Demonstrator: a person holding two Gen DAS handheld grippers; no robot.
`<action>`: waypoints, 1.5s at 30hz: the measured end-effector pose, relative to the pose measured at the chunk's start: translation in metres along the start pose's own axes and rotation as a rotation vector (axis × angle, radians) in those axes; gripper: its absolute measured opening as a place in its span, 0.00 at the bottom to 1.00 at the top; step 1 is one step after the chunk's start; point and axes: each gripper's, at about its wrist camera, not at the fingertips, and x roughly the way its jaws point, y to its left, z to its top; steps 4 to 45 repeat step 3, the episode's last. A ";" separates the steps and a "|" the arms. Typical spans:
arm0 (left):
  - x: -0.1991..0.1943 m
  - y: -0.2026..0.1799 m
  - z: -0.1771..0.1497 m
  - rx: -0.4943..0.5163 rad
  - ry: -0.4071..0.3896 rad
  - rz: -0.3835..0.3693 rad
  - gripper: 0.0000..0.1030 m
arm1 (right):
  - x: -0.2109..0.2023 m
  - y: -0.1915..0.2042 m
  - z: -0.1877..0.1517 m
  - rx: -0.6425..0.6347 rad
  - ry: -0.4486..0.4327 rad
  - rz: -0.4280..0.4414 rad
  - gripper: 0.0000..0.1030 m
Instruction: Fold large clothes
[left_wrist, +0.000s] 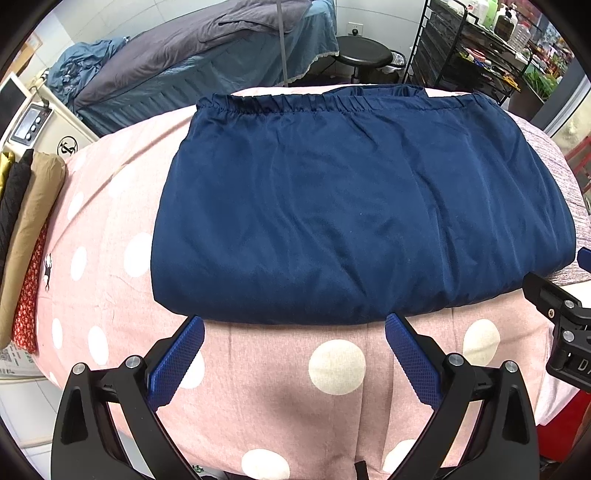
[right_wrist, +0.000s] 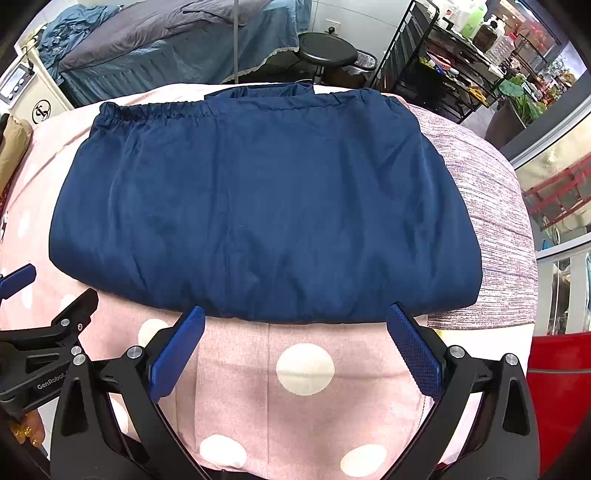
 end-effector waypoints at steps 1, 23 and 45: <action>0.000 0.000 0.000 -0.002 0.001 -0.003 0.93 | 0.000 0.000 0.000 0.001 0.001 0.001 0.94; 0.001 0.001 0.000 0.000 0.002 -0.004 0.93 | 0.000 0.000 0.000 0.002 0.002 0.001 0.94; 0.001 0.001 0.000 0.000 0.002 -0.004 0.93 | 0.000 0.000 0.000 0.002 0.002 0.001 0.94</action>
